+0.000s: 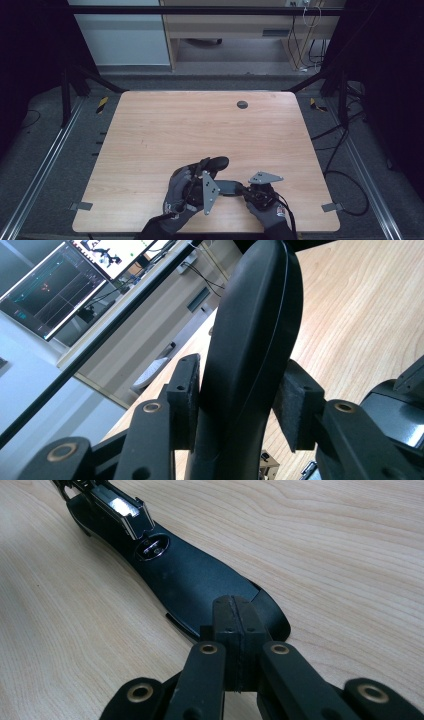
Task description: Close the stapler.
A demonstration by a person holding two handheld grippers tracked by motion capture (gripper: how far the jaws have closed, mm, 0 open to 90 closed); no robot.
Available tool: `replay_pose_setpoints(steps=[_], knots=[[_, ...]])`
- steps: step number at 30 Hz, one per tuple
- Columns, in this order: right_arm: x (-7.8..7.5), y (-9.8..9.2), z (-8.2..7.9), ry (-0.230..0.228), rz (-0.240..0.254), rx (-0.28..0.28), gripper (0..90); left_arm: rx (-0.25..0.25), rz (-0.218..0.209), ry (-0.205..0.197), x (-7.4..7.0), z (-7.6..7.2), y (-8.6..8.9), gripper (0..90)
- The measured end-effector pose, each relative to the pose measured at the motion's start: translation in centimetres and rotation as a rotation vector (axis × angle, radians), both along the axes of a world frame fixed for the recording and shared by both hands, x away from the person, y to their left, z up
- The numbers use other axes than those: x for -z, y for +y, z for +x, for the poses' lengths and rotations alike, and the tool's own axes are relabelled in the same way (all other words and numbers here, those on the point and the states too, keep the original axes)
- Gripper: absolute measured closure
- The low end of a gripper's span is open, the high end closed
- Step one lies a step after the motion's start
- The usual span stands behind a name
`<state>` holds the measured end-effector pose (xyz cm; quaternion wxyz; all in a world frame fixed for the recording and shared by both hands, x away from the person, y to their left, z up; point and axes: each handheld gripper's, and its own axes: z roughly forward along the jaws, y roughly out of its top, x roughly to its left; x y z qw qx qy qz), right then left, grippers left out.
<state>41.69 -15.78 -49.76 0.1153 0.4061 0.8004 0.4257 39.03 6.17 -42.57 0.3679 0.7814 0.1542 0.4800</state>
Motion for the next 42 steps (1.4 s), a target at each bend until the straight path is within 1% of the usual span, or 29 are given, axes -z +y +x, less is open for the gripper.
replay_pose_setpoints(steps=[2,5,6,8,10,12,13,14,17,20,21,27,41,42], knots=[[0.0,0.0,0.0,-0.001,0.0,0.001,90.0,0.001,0.011,0.001,0.1,0.0,-0.2,56.3],[0.0,0.0,0.0,-0.002,0.0,0.001,90.0,0.004,0.017,-0.001,0.3,0.0,-0.4,56.0],[0.0,0.0,0.0,-0.003,-0.001,0.001,90.0,0.006,0.031,-0.005,0.5,-0.1,-0.5,55.9],[0.0,0.0,0.0,-0.001,-0.001,0.003,90.0,0.007,0.041,-0.008,0.6,-0.1,-0.6,55.8],[0.0,0.0,-0.1,0.004,0.002,0.006,90.0,0.01,0.041,-0.008,0.8,-0.1,-0.8,55.7],[0.0,0.0,-0.1,0.006,0.003,0.005,90.0,0.01,0.052,-0.009,0.8,-0.1,-0.9,55.6],[0.0,0.0,0.0,0.001,0.0,0.005,90.0,0.01,0.052,-0.009,0.8,-0.1,-0.9,55.5],[0.0,-0.1,0.0,0.0,0.0,0.004,90.0,0.012,0.061,-0.011,1.0,-0.1,-1.0,55.5],[0.0,-0.1,0.0,0.002,0.003,0.004,90.0,0.015,0.068,-0.015,1.2,-0.2,-1.2,55.3],[0.0,-0.1,0.0,0.012,0.013,0.007,90.0,0.018,0.09,-0.016,1.5,-0.2,-1.5,55.2],[0.1,-0.2,0.0,0.005,0.011,0.006,90.0,0.019,0.094,-0.017,1.6,-0.2,-1.5,55.1],[0.1,-0.2,0.0,0.008,0.013,0.008,90.0,0.023,0.113,-0.017,1.9,-0.1,-1.8,54.7],[0.1,-0.2,0.0,-0.002,0.001,0.008,90.0,0.04,0.186,-0.033,3.0,-0.2,-2.7,54.4],[0.0,-0.2,0.0,0.004,0.005,0.008,90.0,0.04,0.189,-0.034,3.1,-0.2,-2.8,54.4]])
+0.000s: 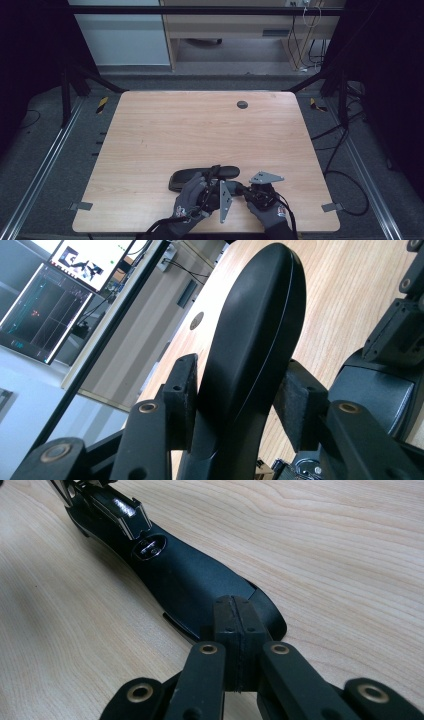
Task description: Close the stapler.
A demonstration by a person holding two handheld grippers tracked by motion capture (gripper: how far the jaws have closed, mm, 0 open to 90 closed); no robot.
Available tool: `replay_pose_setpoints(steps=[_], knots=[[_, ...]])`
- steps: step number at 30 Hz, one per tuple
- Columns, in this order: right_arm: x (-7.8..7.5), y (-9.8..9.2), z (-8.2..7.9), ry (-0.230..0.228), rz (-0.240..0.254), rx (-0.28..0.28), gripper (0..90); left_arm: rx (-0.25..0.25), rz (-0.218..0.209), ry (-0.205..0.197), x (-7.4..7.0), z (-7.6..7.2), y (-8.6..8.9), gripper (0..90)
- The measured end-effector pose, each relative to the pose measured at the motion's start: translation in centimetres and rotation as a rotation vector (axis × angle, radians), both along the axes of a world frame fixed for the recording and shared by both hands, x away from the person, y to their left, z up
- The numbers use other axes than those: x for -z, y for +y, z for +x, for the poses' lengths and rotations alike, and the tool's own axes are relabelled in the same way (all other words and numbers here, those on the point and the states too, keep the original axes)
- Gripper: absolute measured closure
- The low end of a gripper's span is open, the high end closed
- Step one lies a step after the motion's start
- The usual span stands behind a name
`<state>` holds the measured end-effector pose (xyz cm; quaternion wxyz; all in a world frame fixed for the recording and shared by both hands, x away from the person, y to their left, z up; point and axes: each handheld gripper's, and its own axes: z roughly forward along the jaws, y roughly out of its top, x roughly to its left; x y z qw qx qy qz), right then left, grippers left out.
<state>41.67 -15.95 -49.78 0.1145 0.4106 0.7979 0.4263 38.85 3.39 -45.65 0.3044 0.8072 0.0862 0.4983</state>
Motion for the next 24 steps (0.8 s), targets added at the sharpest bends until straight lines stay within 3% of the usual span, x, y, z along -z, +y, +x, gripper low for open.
replay_pose_setpoints(steps=[24], knots=[[-0.1,-1.1,0.2,-0.026,-0.003,0.039,89.1,0.011,0.12,-0.011,1.5,-0.2,-1.1,53.4]])
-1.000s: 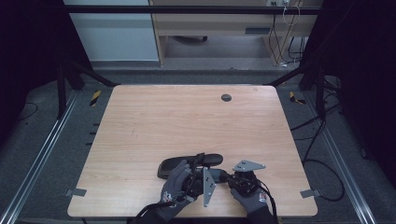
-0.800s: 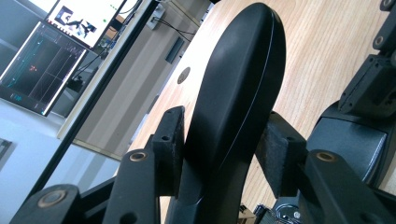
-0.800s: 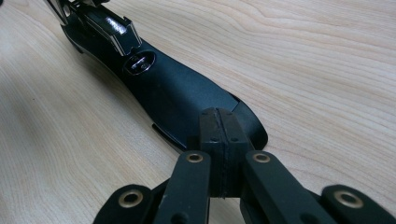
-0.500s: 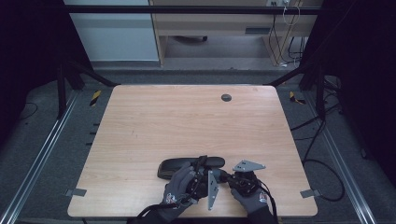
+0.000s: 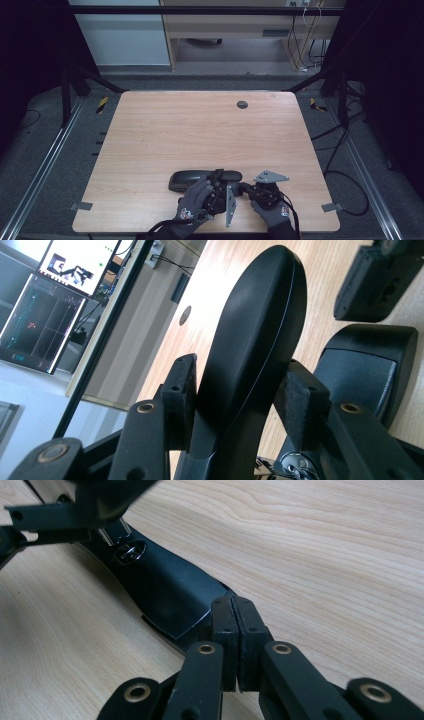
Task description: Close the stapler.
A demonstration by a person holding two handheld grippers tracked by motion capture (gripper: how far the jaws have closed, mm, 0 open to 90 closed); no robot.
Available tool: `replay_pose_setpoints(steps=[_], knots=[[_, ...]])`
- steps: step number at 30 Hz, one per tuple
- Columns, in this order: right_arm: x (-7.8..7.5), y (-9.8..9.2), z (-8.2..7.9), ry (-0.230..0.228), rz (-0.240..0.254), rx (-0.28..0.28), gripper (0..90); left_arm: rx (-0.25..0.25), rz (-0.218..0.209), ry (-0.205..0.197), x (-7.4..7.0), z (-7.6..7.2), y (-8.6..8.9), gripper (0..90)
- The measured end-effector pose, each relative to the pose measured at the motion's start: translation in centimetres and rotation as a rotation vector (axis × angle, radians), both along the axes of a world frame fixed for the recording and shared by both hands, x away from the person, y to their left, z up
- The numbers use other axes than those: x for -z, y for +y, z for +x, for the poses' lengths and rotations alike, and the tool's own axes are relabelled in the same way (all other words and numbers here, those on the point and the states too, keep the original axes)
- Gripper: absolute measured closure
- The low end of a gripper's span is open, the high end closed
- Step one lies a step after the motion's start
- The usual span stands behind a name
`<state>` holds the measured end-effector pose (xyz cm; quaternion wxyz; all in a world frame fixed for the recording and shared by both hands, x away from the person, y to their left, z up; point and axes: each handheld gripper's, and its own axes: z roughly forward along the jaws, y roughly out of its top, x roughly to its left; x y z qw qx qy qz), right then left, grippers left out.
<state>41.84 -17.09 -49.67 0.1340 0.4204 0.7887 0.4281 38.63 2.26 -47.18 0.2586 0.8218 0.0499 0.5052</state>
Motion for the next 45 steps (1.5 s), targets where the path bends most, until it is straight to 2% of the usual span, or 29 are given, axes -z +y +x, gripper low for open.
replay_pose_setpoints(steps=[5,10,14,19,30,33,38,41,45], knots=[[0.0,-0.2,0.0,-0.005,0.0,0.012,87.7,0.001,-0.001,0.006,0.1,0.0,-0.1,52.9],[0.0,-0.4,0.1,-0.009,-0.004,0.019,86.3,0.007,-0.019,0.031,-0.1,0.1,0.1,51.3],[0.0,-0.5,0.1,-0.013,-0.006,0.025,84.9,0.045,-0.056,0.065,-0.4,-0.1,0.2,45.5],[0.0,-0.7,0.1,-0.012,-0.004,0.037,83.8,0.071,-0.073,0.091,-0.7,-0.5,0.1,41.8],[0.0,-1.4,0.3,-0.015,-0.002,0.053,82.6,0.105,-0.189,0.188,-1.8,-0.5,0.7,38.7],[0.0,-1.4,0.2,-0.007,0.001,0.059,82.5,0.107,-0.208,0.21,-2.2,-0.6,0.9,38.5],[-0.1,-1.5,0.3,-0.016,0.004,0.06,82.3,0.12,-0.253,0.228,-2.9,-0.7,1.1,38.6],[-0.2,-1.6,0.2,-0.018,0.005,0.062,82.4,0.12,-0.261,0.23,-3.2,-0.7,1.3,38.9],[-0.2,-1.6,0.2,-0.024,0.005,0.061,82.8,0.117,-0.294,0.242,-3.7,-0.7,1.7,39.7]])
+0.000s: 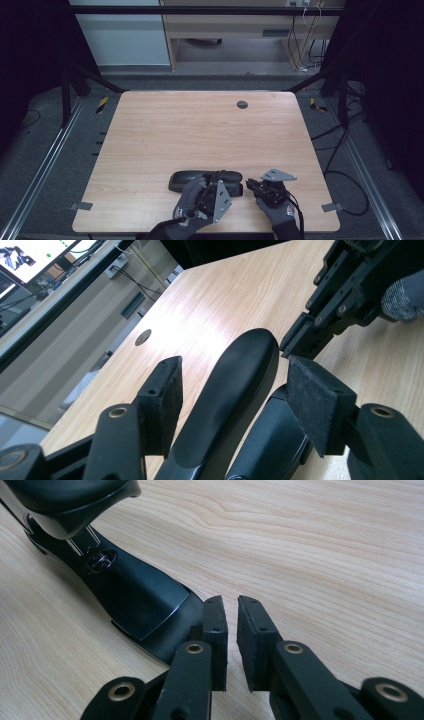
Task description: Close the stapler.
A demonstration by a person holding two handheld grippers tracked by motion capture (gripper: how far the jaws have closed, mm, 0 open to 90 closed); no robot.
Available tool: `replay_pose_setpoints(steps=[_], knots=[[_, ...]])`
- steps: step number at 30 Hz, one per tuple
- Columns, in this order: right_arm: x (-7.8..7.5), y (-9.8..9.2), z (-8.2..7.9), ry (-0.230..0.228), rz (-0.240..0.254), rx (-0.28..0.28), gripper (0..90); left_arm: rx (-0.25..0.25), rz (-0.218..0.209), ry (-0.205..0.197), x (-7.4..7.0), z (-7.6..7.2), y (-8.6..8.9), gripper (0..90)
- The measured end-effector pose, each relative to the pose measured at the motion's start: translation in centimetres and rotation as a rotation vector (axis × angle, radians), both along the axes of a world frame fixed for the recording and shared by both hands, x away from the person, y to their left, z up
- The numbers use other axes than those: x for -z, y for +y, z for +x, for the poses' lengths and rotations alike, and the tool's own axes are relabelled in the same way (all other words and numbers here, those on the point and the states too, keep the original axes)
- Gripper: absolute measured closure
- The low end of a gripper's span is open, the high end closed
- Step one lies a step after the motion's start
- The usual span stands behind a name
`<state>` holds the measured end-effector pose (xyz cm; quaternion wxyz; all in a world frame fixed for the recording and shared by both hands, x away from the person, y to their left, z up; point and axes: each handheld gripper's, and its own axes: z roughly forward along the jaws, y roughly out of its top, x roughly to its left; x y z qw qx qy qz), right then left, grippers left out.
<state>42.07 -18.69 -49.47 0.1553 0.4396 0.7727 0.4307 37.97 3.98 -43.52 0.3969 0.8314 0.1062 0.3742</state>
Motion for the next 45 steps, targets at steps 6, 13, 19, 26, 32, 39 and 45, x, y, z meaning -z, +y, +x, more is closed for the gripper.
replay_pose_setpoints(steps=[6,13,19,26,32,39,45], knots=[[0.0,0.0,0.0,-0.001,0.0,0.003,83.7,-0.013,-0.032,0.015,-0.5,0.3,0.6,40.7],[0.0,-0.2,0.1,-0.002,-0.002,0.007,84.4,-0.029,-0.078,0.031,-1.4,0.6,1.8,42.3],[-0.1,-0.1,0.1,0.01,0.001,0.015,84.7,-0.038,-0.087,0.026,-2.2,1.0,2.9,45.2],[-0.2,-0.3,0.1,-0.003,0.004,0.011,85.9,-0.071,-0.097,0.021,-2.9,1.5,4.3,47.1],[-0.4,-0.4,0.1,-0.008,0.001,0.018,87.8,-0.109,-0.094,0.022,-3.2,2.0,5.6,49.6],[-0.9,-0.8,0.2,-0.024,0.003,0.03,90.0,-0.167,-0.102,0.029,-3.3,2.6,7.8,51.2],[-1.3,-0.9,0.3,-0.046,0.005,0.026,90.0,-0.234,-0.121,0.038,-3.3,3.2,10.3,52.0]])
